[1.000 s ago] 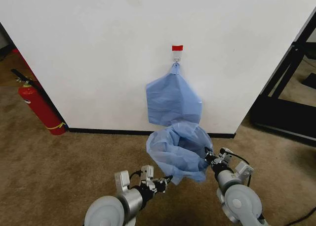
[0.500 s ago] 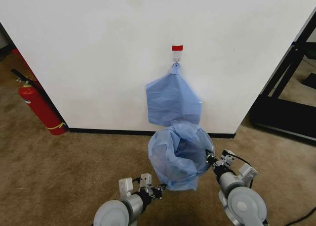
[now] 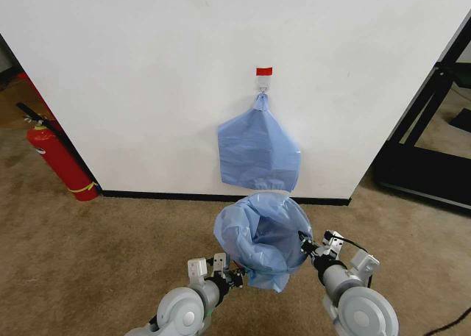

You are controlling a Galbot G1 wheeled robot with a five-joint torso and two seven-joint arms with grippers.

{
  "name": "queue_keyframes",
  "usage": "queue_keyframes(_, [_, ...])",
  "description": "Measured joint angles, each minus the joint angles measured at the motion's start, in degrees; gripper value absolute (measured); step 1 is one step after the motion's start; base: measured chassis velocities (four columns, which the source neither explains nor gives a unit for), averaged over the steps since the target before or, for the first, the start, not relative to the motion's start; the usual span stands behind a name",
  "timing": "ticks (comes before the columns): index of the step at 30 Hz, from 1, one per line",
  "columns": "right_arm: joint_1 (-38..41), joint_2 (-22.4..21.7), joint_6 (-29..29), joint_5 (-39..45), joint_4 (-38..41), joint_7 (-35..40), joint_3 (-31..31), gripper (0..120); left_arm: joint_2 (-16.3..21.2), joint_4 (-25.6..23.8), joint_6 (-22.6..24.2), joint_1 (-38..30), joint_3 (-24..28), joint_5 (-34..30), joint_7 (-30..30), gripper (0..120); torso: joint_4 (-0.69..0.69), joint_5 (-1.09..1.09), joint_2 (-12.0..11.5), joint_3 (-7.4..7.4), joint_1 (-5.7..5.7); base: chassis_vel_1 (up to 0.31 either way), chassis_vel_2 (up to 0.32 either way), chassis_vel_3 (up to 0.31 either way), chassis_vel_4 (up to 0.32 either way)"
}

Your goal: Pick up the garbage bag from the wall and place it over the trash bin.

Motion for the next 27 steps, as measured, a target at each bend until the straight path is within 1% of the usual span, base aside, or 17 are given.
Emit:
queue_keyframes(5, [0.6,0.3,0.1,0.0,0.0,-0.1,-0.4,0,0.2,0.4,0.6,0.2,0.6,1.6,0.4,0,0.00,-0.01,0.0,0.00,0.00,0.000,0.000,0.000,0.000])
queue_keyframes(9, [1.3,0.5,0.8,-0.4,-1.2,-0.3,-0.3,0,1.9,-2.6,2.1,1.6,-0.4,1.8,0.4,2,0.00,0.00,0.0,0.00,0.00,0.000,0.000,0.000,0.000])
queue_keyframes(11, [2.1,0.6,1.6,-0.7,-3.0,-0.4,0.2,0,5.1,-6.6,3.5,3.6,-1.8,3.5,0.6,15,0.01,0.00,0.0,0.00,0.00,0.000,0.000,0.000,0.000])
queue_keyframes(13, [2.3,0.6,1.8,-0.7,-3.3,-0.4,0.4,0,5.5,-7.2,3.6,3.9,-2.0,3.9,0.6,16,0.01,0.01,0.0,0.00,0.00,0.000,0.000,0.000,0.000])
queue_keyframes(14, [3.0,0.6,2.2,-0.8,-4.5,-0.6,0.8,0,7.5,-9.7,4.1,5.2,-2.7,4.9,0.5,21,0.00,0.00,0.0,0.00,0.00,0.000,0.000,0.000,0.000])
queue_keyframes(15, [3.1,0.7,2.3,-0.8,-4.8,-0.6,0.8,0,7.9,-10.3,4.2,5.5,-2.9,5.0,0.4,23,0.01,0.00,0.0,0.00,0.00,0.000,0.000,0.000,0.000])
queue_keyframes(16, [3.7,0.7,2.8,-0.9,-5.9,-0.7,1.1,0,9.6,-13.4,4.4,6.8,-3.9,5.2,-0.4,30,0.01,-0.01,0.0,0.00,0.00,0.000,0.000,0.000,0.000])
queue_keyframes(17, [4.1,0.8,3.1,-1.4,-6.4,-0.9,1.1,0,10.5,-15.4,4.4,7.4,-4.9,5.1,-1.1,34,0.01,0.00,0.0,0.00,0.00,0.000,0.000,0.000,0.000])
queue_keyframes(18, [4.1,0.8,3.1,-1.4,-6.4,-0.9,1.1,0,10.5,-15.4,4.4,7.4,-4.9,5.1,-1.1,34,0.01,0.00,0.0,0.00,0.00,0.000,0.000,0.000,0.000])
queue_keyframes(19, [4.2,0.8,3.3,-1.7,-6.7,-1.0,1.1,0,10.8,-16.5,4.5,7.6,-5.5,4.8,-1.7,38,0.01,0.00,0.0,0.00,0.00,0.000,0.000,0.000,0.000])
queue_keyframes(20, [4.3,0.9,3.7,-2.7,-7.1,-1.3,0.8,0,11.4,-18.9,4.5,7.7,-6.5,3.7,-3.0,43,0.01,-0.01,0.0,0.00,0.00,0.000,0.000,0.000,0.000])
queue_keyframes(21, [4.3,0.9,3.7,-2.8,-7.1,-1.3,0.8,0,11.4,-19.1,4.6,7.7,-6.5,3.6,-3.1,43,0.01,-0.01,0.0,0.00,0.00,0.000,0.000,0.000,0.000])
queue_keyframes(22, [4.3,0.8,4.5,-5.0,-7.5,-1.9,0.0,0,12.3,-23.1,5.4,5.9,-7.5,-0.1,-5.9,53,0.02,0.00,0.0,0.00,0.00,0.000,0.000,0.000,0.000])
queue_keyframes(23, [4.3,0.8,4.9,-6.3,-7.6,-2.2,-0.6,0,12.8,-24.9,6.1,3.4,-7.3,-2.5,-6.7,57,0.02,0.00,0.0,0.00,0.00,0.000,0.000,0.000,0.000])
queue_keyframes(25, [4.3,0.8,5.0,-6.7,-7.7,-2.3,-0.8,0,13.1,-25.3,6.3,2.4,-7.2,-3.2,-6.6,59,0.02,-0.01,0.0,0.00,0.00,0.000,0.000,0.000,0.000])
queue_keyframes(26, [4.4,0.8,5.3,-8.0,-7.8,-2.4,-1.5,0,13.9,-25.9,6.9,-1.3,-6.6,-4.7,-5.5,56,0.00,-0.01,0.0,0.00,0.00,0.000,0.000,0.000,0.000])
queue_keyframes(27, [4.5,0.9,5.5,-9.0,-8.0,-2.4,-2.1,0,14.7,-25.7,7.9,-5.5,-5.6,-5.9,-4.5,49,-0.01,0.00,0.0,0.00,0.00,0.000,0.000,0.000,0.000])
